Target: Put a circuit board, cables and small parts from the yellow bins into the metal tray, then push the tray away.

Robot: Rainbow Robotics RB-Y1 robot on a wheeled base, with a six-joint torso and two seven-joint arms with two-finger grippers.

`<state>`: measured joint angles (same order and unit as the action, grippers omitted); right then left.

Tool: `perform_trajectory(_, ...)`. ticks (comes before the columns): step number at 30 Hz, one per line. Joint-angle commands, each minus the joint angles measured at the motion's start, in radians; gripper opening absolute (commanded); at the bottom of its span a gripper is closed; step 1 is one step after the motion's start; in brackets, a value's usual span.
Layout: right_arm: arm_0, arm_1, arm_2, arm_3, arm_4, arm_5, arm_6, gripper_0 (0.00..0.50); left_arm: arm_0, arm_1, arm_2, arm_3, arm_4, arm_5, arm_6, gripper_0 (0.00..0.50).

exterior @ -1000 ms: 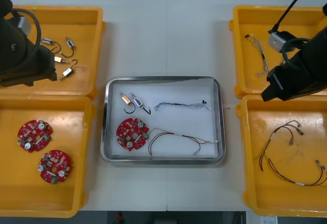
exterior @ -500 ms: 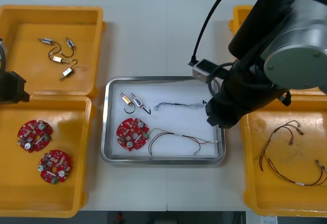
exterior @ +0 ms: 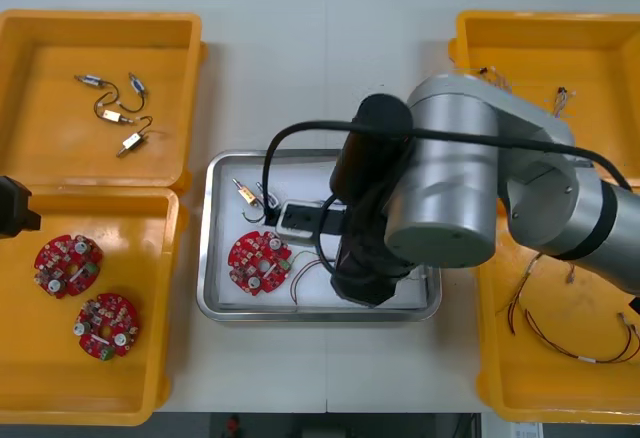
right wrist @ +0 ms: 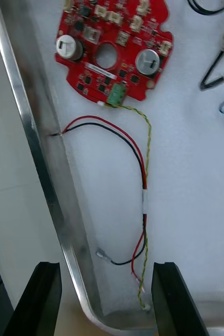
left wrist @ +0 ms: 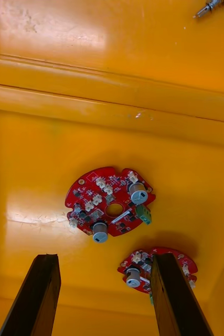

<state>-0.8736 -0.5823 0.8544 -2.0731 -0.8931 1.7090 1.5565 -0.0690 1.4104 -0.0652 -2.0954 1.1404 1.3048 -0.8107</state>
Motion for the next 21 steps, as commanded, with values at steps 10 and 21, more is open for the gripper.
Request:
perform_trajectory(10,-0.047,0.085,0.235,0.008,0.128,-0.086,0.027,0.5,0.032,0.018,0.064,-0.037,-0.044,-0.032,-0.002,0.5)
perform_trajectory(21,-0.039,0.174,0.308,0.136,0.194,-0.088,0.033,0.5,0.034,0.012,0.064,-0.046,-0.042,-0.033,-0.01,0.5)
